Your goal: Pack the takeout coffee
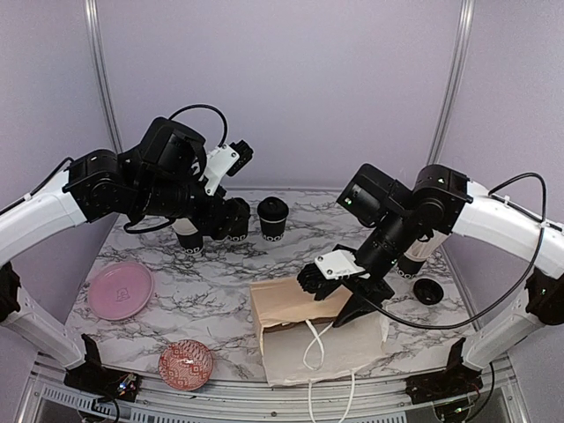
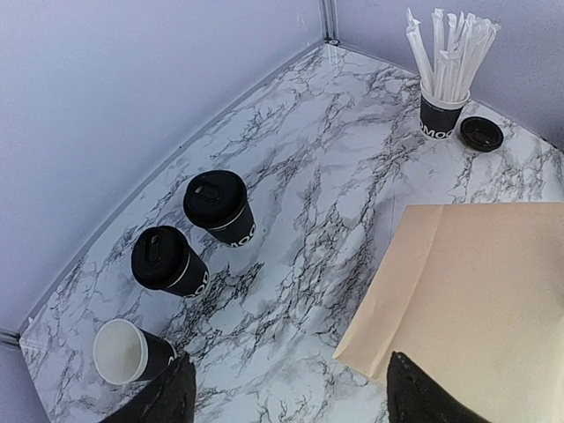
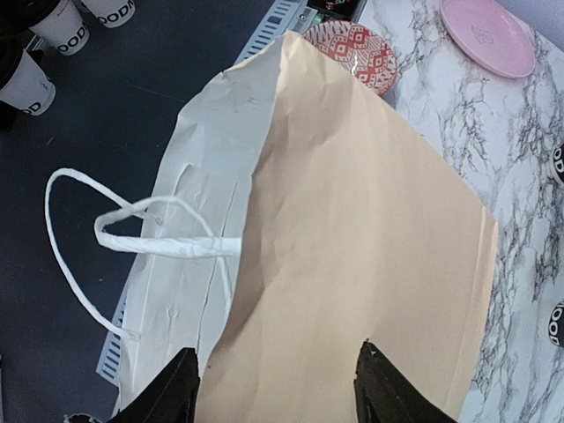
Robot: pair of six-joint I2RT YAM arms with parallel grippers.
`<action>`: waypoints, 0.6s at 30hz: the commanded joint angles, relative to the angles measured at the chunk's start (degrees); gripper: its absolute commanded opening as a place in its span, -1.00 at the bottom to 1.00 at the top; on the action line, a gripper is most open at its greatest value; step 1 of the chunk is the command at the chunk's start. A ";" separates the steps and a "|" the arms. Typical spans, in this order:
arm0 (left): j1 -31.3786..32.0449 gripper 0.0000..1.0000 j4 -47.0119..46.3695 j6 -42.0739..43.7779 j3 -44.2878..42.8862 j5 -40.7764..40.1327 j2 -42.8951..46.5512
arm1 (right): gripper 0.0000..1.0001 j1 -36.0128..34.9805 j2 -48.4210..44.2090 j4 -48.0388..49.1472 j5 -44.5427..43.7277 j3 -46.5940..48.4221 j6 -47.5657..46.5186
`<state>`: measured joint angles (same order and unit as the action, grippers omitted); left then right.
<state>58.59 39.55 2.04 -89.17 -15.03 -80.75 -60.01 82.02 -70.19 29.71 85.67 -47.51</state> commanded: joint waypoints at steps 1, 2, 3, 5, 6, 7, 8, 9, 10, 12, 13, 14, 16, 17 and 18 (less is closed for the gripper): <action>-0.32 0.49 -1.46 1.24 -0.39 -0.67 -1.28 | 0.15 -0.68 -0.92 1.27 -1.76 0.49 0.81; -0.32 0.50 -1.47 1.29 -0.37 -0.62 -1.34 | 0.15 -0.70 -1.02 1.43 -2.01 0.73 0.76; -0.32 0.50 -1.44 1.36 -0.39 -0.55 -1.44 | 0.14 -0.72 -1.13 1.58 -2.19 0.92 0.76; -0.32 0.50 -1.48 1.51 -0.44 -0.87 -1.52 | 0.11 -0.65 -1.33 2.47 -3.45 1.56 1.52; -0.32 0.50 -1.41 1.47 -0.48 -1.40 -1.64 | 0.11 -0.41 -1.29 2.85 -4.25 2.08 1.90; -0.36 0.51 -1.40 1.20 -0.56 -2.08 -1.62 | 0.09 0.05 -1.14 3.52 -5.10 2.65 2.43; -0.59 0.52 -1.25 0.80 -0.64 -2.55 -1.65 | 0.08 0.74 -0.89 4.25 -5.91 3.22 2.77; -0.84 0.52 -1.17 0.32 -0.72 -2.85 -1.68 | 0.08 1.88 -0.52 4.88 -6.39 3.76 2.91; -1.15 0.52 -0.96 -0.15 -0.74 -3.35 -1.68 | 0.07 2.97 -0.16 5.67 -6.75 4.35 3.08; -1.64 0.54 -0.30 -1.26 -0.75 -5.47 -1.85 | 0.06 5.10 1.01 7.39 -8.01 5.63 3.48; -1.93 0.55 0.14 -1.56 -0.75 -6.29 -1.96 | 0.06 6.42 1.64 8.21 -8.61 6.22 3.55; -2.50 0.57 0.66 -2.43 -0.68 -6.79 -2.20 | 0.06 7.35 2.37 9.09 -9.10 6.78 3.75; -3.85 0.59 1.82 -4.10 -0.78 -7.32 -2.98 | 0.06 8.74 3.85 10.99 -9.81 7.72 3.97; -4.56 0.59 2.58 -4.45 -1.10 -7.30 -3.68 | 0.06 9.29 4.80 11.74 -10.20 8.33 4.00; -5.55 0.60 3.22 -4.72 -1.80 -7.16 -4.40 | 0.06 9.56 5.89 12.23 -10.60 8.96 4.00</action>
<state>55.64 39.44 0.10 -89.19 -19.90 -82.65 -52.23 84.53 -62.98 22.13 91.39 -44.75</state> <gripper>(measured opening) 0.794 0.531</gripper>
